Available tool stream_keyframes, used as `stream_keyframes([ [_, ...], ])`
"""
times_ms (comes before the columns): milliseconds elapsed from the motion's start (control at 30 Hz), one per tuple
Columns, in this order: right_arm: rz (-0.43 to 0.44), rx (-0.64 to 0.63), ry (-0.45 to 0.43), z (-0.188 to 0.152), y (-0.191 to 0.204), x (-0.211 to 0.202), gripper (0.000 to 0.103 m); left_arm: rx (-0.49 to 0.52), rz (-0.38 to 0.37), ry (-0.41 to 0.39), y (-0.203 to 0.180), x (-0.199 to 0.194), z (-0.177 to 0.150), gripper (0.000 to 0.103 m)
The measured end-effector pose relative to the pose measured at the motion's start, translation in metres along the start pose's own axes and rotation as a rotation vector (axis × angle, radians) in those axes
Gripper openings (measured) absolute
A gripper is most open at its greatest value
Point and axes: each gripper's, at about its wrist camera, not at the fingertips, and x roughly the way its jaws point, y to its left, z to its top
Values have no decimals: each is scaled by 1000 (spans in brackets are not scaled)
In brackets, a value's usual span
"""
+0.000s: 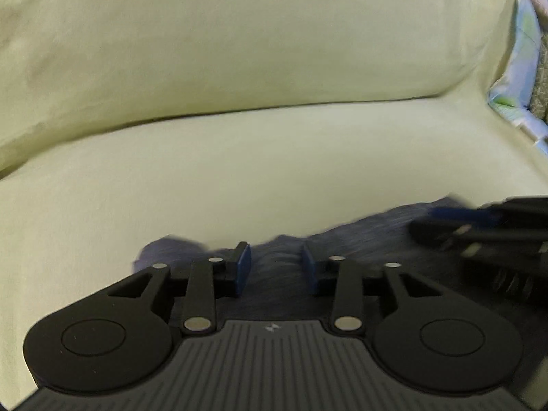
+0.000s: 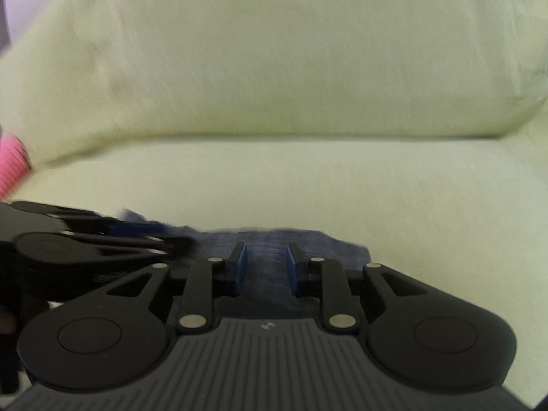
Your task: Fold clothes
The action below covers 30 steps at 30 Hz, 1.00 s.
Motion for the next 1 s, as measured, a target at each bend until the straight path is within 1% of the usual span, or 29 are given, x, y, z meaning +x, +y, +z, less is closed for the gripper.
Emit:
stream_keyframes([
  [33, 12, 28, 1, 0, -7, 3, 34, -13, -9, 3, 4, 1, 1, 52],
  [100, 35, 84, 3, -1, -21, 9, 35, 7, 6, -2, 9, 2, 5, 55],
  [167, 36, 103, 1, 0, -24, 8, 35, 11, 17, -12, 16, 1, 5, 56],
  [200, 36, 110, 0, 0, -26, 8, 35, -14, 36, -13, 25, -1, 5, 55],
  [233, 32, 125, -2, 0, -27, 6, 35, -23, 60, -10, 31, 3, 4, 42],
  [267, 28, 140, -3, -1, -29, 3, 35, -22, 115, -3, 40, 2, 1, 41],
  [300, 24, 155, -4, -3, -31, -1, 34, -38, 140, 6, 52, -2, -1, 41],
  [333, -9, 167, -1, -3, -33, -6, 33, -49, 145, 11, 57, -5, -2, 44],
  [400, -70, 176, 4, 0, -36, -14, 32, -74, 160, 9, 66, -21, -2, 44],
  [433, -102, 183, -13, 1, -40, -24, 33, -71, 178, 2, 65, -28, -3, 42],
  [467, -134, 192, -33, 1, -43, -36, 33, -62, 212, -12, 62, -39, -2, 40],
  [500, -122, 204, -58, 0, -42, -49, 33, -69, 219, -27, 57, -53, -1, 40],
  [533, -102, 216, -84, 0, -41, -62, 33, -81, 208, -32, 52, -62, -1, 41],
  [600, -23, 182, -110, -6, -25, -84, 33, -110, 123, -22, 24, -82, -7, 41],
  [633, -2, 161, -112, -10, -16, -89, 33, -108, 111, -20, 18, -84, -10, 44],
  [700, 51, 88, -89, -29, 8, -104, 29, -88, 73, 3, -12, -89, -30, 44],
  [733, 66, 60, -73, -38, 18, -108, 21, -86, 65, 10, -19, -89, -37, 44],
  [767, 67, 51, -67, -40, 20, -108, 10, -90, 72, 36, -27, -85, -49, 44],
  [800, 46, 25, -39, -53, 24, -107, 7, -100, 82, 62, -28, -80, -57, 44],
  [833, 21, -5, -8, -67, 28, -106, 5, -109, 91, 79, -25, -76, -61, 48],
  [867, 0, 1, 13, -76, 24, -103, 0, -124, 99, 70, -24, -75, -71, 50],
  [900, -6, 16, 31, -82, 18, -98, 0, -141, 106, 53, -22, -76, -83, 50],
  [1000, -6, 42, 21, -79, 11, -108, 0, -132, 138, 71, -26, -80, -76, 49],
])
